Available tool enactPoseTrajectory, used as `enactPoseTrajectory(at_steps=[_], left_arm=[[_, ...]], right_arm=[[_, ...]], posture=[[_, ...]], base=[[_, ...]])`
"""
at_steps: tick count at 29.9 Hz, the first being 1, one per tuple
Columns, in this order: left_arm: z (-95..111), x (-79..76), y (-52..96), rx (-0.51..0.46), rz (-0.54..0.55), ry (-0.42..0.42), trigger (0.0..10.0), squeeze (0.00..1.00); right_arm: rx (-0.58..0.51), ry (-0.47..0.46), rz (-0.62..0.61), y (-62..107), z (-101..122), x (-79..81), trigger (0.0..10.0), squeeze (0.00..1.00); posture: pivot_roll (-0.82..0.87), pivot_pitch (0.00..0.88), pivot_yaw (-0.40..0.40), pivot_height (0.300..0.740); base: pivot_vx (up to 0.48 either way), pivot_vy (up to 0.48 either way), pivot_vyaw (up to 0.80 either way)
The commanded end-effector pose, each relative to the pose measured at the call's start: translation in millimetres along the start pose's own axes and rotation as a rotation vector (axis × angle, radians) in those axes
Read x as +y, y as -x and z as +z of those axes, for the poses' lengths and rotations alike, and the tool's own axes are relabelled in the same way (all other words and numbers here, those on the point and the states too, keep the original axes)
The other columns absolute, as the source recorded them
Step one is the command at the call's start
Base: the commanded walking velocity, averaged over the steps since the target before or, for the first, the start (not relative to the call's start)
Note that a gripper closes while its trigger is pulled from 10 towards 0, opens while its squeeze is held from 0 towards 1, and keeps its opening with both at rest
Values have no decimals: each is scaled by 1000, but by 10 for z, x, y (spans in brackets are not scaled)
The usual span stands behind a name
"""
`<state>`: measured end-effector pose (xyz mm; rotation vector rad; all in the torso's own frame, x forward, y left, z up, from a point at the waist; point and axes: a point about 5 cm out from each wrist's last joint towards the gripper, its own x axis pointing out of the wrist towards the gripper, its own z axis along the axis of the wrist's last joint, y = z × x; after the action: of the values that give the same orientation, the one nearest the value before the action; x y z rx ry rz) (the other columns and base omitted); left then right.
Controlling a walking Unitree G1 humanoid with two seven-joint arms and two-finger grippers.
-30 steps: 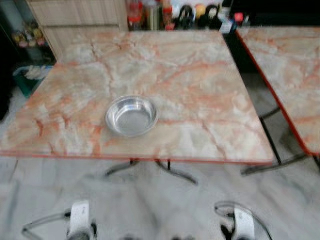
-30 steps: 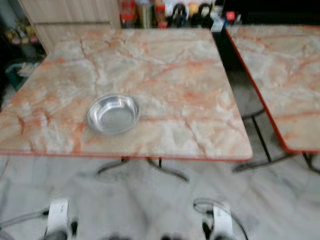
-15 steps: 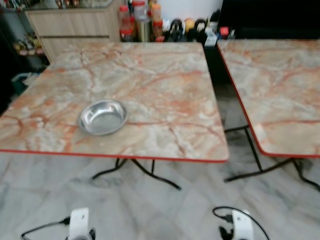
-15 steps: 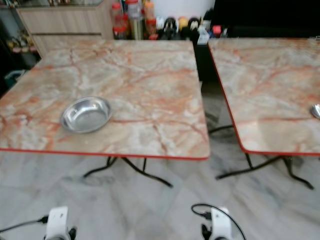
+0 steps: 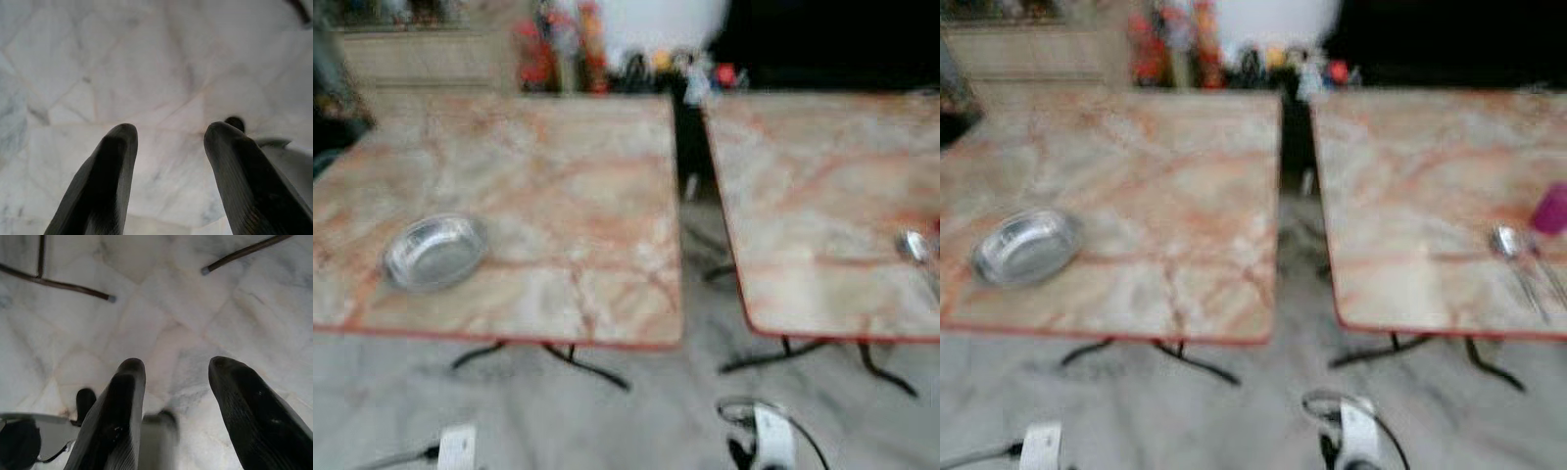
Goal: Setting the table
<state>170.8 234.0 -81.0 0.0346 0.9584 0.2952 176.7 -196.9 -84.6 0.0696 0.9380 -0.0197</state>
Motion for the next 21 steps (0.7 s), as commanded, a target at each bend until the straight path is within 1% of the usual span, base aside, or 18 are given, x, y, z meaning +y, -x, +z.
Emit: enactPoseTrajectory(at_steps=[1,5,8,11,12,13,21], left_arm=[[49,-66,-4,-24,-25,-12,10000,0],[76,-86,-6,-35,-30,-10,10000,0],[95,-87,-9,-38,-29,-5,10000,0],[97,-85,-10,-38,-28,-5,10000,0],[97,-85,-10,-38,-28,-6,10000,0],[100,-87,-10,-38,-29,-6,10000,0],[143,-108,-17,-42,-33,-20,10000,0]], right_arm=[[25,-9,-31,32,-80,-99,10000,0],[33,-20,-34,32,-84,-105,10000,0],[33,-24,-33,29,-70,-107,10000,0],[34,-18,-34,27,-65,-108,10000,0],[34,-18,-34,27,-65,-107,10000,0],[31,-19,-36,26,-57,-109,10000,0],[18,-28,-43,20,-19,-116,10000,0]], posture=[[-3,25,22,740],[-1,48,22,740],[1,74,20,740],[1,74,20,740],[1,74,20,740],[2,98,18,740],[3,132,17,740]], base=[[0,-442,0],[0,-465,0],[0,-480,-783],[0,-480,-788],[0,-480,0],[0,-480,0],[0,-479,0]])
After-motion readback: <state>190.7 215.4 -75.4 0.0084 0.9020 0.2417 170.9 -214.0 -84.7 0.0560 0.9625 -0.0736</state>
